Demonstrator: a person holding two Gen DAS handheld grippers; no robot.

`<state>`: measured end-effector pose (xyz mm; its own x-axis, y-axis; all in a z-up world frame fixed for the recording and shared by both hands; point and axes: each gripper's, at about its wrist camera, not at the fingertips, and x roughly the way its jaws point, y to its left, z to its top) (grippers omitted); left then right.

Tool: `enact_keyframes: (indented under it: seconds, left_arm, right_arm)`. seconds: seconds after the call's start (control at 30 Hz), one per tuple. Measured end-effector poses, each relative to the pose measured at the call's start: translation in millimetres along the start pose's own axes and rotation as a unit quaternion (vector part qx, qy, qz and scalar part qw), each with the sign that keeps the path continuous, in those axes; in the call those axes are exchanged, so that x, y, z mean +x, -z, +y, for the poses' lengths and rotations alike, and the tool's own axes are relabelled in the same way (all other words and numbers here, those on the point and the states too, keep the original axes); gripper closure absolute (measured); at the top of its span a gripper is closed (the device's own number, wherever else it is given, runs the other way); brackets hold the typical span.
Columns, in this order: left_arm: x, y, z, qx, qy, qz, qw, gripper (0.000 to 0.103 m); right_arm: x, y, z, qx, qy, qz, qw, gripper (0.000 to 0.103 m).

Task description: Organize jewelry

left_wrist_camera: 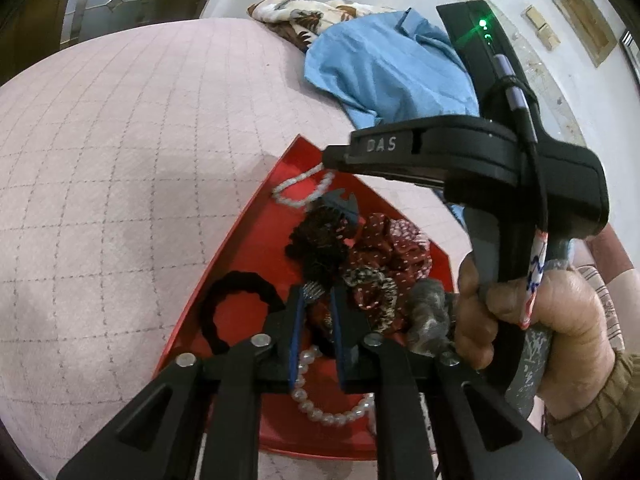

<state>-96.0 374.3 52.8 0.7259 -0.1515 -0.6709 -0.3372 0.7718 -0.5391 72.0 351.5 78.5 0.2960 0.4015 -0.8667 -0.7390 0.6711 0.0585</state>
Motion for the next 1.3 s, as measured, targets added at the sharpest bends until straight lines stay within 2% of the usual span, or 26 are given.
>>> enact_keyframes:
  seconds: [0.03, 0.1, 0.13, 0.43, 0.67, 0.8, 0.93, 1.03, 1.3]
  left_arm:
    - [-1.7, -0.2, -1.3, 0.001, 0.004, -0.004, 1.0, 0.07]
    - [-5.9, -0.3, -4.3, 0.003, 0.008, -0.016, 0.9998, 0.056]
    - [-8.3, -0.4, -5.4, 0.005, 0.01, -0.023, 0.9997, 0.054]
    - [-16.8, 0.6, -7.8, 0.008, 0.013, -0.038, 0.9992, 0.042]
    - [-21.1, 3.3, -3.3, 0.003, 0.007, -0.041, 0.9991, 0.034]
    - [-16.8, 4.6, -4.6, 0.008, 0.005, -0.029, 0.9995, 0.029]
    - [-10.2, 8.3, -13.3, 0.03, 0.0, -0.011, 0.9995, 0.029]
    - [-9.6, 11.1, -19.6, 0.046, -0.012, -0.011, 0.9988, 0.028]
    - [-14.5, 15.1, -19.9, 0.047, -0.058, -0.018, 0.997, 0.022]
  right_arm:
    - [-1.3, 0.3, 0.5, 0.0, 0.0, -0.001, 1.0, 0.084]
    - [-7.4, 1.1, 0.7, 0.0, 0.001, -0.009, 1.0, 0.06]
    - [-10.6, 1.6, 0.5, 0.001, 0.001, -0.014, 1.0, 0.058]
    - [-50.7, 26.1, -20.9, 0.018, 0.016, -0.037, 0.999, 0.055]
    - [-81.5, 71.7, -55.7, 0.046, 0.05, -0.041, 0.997, 0.053]
    - [-96.9, 101.0, -72.3, 0.078, 0.049, -0.04, 0.995, 0.048]
    - [-109.4, 132.1, -81.9, 0.102, 0.044, -0.037, 0.993, 0.048]
    - [-118.4, 152.9, -84.5, 0.109, 0.046, -0.037, 0.992, 0.047]
    - [-144.8, 204.7, -93.0, 0.12, 0.06, -0.038, 0.99, 0.041]
